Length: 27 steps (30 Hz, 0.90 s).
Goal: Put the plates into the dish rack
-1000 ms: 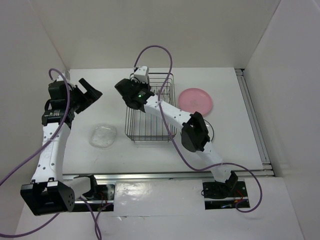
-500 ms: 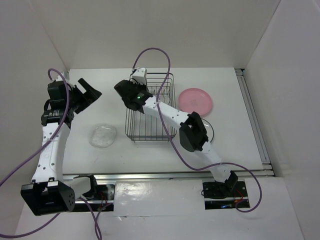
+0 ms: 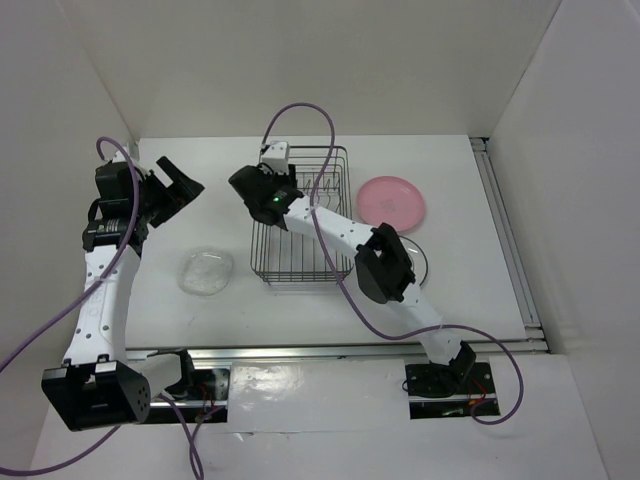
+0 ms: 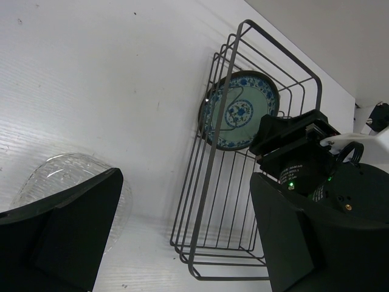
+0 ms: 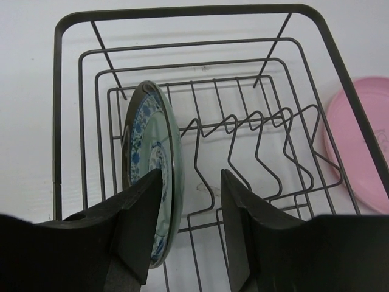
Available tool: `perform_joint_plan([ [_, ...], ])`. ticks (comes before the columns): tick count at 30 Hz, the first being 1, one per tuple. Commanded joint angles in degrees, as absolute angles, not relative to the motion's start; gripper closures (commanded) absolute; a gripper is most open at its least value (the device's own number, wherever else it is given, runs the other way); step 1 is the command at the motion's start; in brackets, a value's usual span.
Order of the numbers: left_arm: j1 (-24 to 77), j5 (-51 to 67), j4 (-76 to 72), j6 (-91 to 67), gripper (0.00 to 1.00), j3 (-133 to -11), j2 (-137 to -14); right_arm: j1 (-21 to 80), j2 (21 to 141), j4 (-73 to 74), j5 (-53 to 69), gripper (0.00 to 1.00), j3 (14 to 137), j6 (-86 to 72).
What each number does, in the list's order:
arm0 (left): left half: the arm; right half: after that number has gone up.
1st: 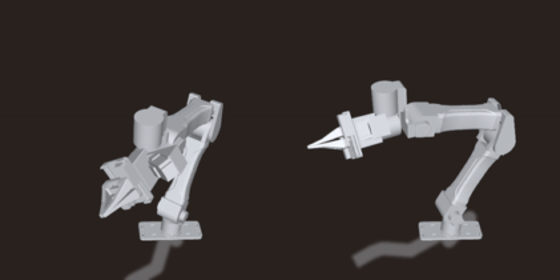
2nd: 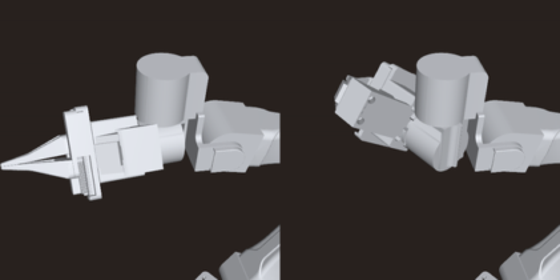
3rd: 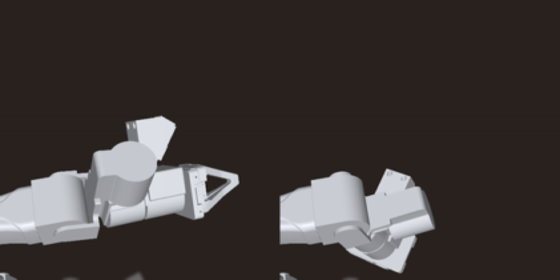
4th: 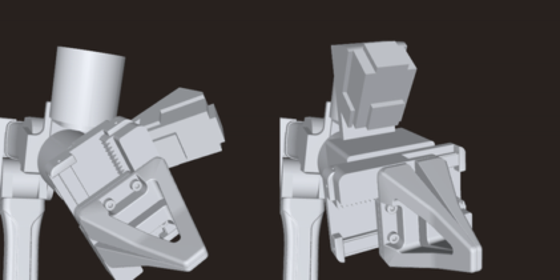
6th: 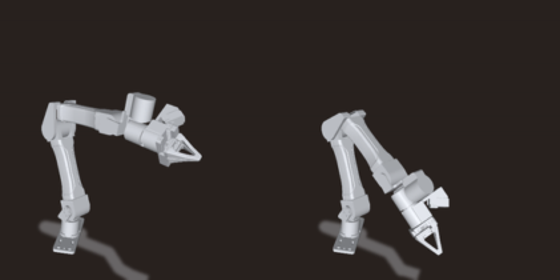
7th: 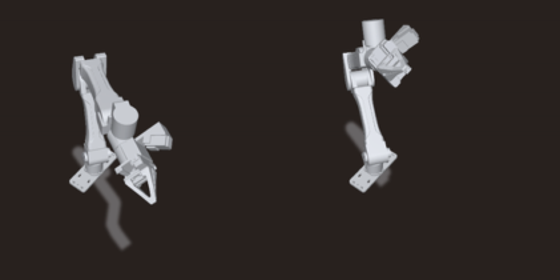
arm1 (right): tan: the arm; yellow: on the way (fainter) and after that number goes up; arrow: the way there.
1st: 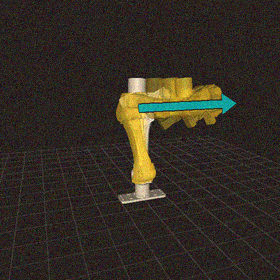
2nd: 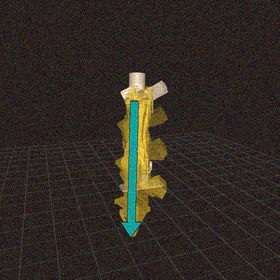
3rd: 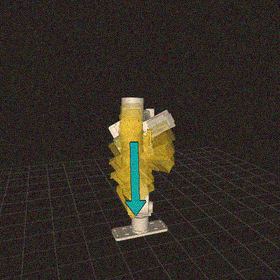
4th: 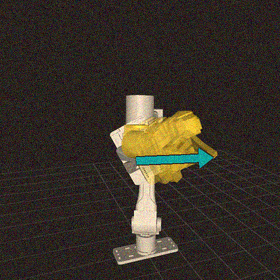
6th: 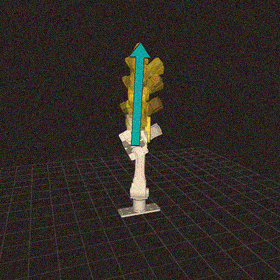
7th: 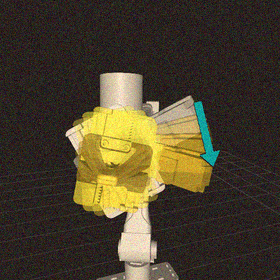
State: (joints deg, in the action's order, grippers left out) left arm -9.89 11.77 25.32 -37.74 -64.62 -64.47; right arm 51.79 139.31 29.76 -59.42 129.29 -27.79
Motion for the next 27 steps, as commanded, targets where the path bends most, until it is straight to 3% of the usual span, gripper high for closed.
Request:
perform_joint_plan([
  [1, -10.8, 11.51, 23.64, -37.7, 0.0, -66.36, -64.6, 52.29, 137.65, 25.06, -58.54, 0.49, 129.02, -26.99],
  [10, -10.81, 5.81, 27.5, -40.6, 0.0, -66.36, -66.7, 53.34, 125.35, 18.72, -50.81, 0.28, 127.71, -17.06],
  [13, -13.26, 4.31, 35.31, -43.41, 0.0, -66.97, -71.95, 53.35, 112.39, 18.72, -45.45, 0.16, 120.61, -15.91],
  [18, -16.08, 2.03, 44.29, -50.7, 0.0, -58.47, -73.49, 53.35, 92.58, 11.53, -37.8, 0.0, 94.34, -18.36],
  [23, -16.61, -2.36, 47.1, -54.67, 0.0, -52.12, -64.27, 52.73, 86.23, 14.06, -35.78, 0.0, 88.68, -20.3],
  [27, -17.22, -4.04, 49.48, -55.46, 0.0, -51.59, -64.25, 52.73, 84.82, 15.38, -33.93, 0.0, 87.2, -20.3],
])
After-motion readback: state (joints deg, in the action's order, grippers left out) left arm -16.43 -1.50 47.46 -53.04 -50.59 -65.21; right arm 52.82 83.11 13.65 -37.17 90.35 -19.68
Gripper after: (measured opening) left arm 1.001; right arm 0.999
